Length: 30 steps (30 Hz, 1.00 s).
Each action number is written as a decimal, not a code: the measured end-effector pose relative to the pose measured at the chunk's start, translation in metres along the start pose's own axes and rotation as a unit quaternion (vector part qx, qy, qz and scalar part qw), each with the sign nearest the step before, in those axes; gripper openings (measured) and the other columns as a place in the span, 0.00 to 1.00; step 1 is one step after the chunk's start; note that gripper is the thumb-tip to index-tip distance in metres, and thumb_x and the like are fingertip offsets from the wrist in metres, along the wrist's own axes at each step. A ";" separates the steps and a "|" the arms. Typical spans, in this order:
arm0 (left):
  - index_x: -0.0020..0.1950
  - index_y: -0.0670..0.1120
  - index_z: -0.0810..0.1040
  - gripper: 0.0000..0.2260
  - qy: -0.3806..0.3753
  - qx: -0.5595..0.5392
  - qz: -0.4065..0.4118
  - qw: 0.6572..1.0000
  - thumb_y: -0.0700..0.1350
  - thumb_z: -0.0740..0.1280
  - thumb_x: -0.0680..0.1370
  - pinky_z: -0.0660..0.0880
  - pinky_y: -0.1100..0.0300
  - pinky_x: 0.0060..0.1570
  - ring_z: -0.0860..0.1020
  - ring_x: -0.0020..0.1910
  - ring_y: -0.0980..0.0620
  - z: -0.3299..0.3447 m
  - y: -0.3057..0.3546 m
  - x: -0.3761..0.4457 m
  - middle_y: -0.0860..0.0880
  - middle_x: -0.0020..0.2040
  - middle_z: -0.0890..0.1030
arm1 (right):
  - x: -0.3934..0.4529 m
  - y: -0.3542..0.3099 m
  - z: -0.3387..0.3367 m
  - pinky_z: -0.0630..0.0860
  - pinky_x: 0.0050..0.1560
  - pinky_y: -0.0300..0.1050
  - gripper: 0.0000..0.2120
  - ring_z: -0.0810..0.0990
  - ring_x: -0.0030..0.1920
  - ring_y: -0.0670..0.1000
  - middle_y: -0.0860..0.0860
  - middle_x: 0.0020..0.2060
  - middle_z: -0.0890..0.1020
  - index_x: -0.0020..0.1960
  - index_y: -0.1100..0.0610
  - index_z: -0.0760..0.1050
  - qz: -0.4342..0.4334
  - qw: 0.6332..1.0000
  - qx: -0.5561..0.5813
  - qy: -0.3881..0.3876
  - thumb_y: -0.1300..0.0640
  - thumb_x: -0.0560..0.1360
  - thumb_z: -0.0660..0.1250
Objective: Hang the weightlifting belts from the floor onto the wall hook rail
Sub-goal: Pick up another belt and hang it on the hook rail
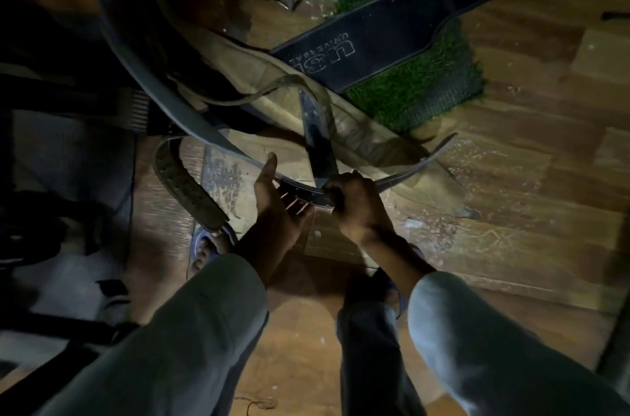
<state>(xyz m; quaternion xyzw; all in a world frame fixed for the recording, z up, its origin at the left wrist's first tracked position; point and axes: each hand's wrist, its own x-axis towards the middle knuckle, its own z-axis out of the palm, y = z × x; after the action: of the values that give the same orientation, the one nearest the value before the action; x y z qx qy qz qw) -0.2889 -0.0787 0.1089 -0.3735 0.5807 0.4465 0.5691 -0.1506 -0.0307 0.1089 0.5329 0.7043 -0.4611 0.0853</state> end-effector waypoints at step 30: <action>0.51 0.47 0.78 0.10 -0.028 0.405 0.283 0.869 0.45 0.77 0.76 0.78 0.61 0.23 0.83 0.27 0.57 -0.051 0.082 -0.349 0.50 0.42 0.83 | -0.224 -0.176 -0.111 0.66 0.34 0.34 0.20 0.74 0.28 0.34 0.43 0.27 0.76 0.35 0.61 0.76 0.014 0.981 0.165 -0.103 0.53 0.83 0.68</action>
<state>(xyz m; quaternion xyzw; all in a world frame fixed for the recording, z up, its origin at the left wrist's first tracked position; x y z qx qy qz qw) -0.3574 -0.1267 0.4614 0.0830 0.7756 0.3238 0.5355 -0.1623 -0.1002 0.4062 0.4992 0.5980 -0.6226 0.0749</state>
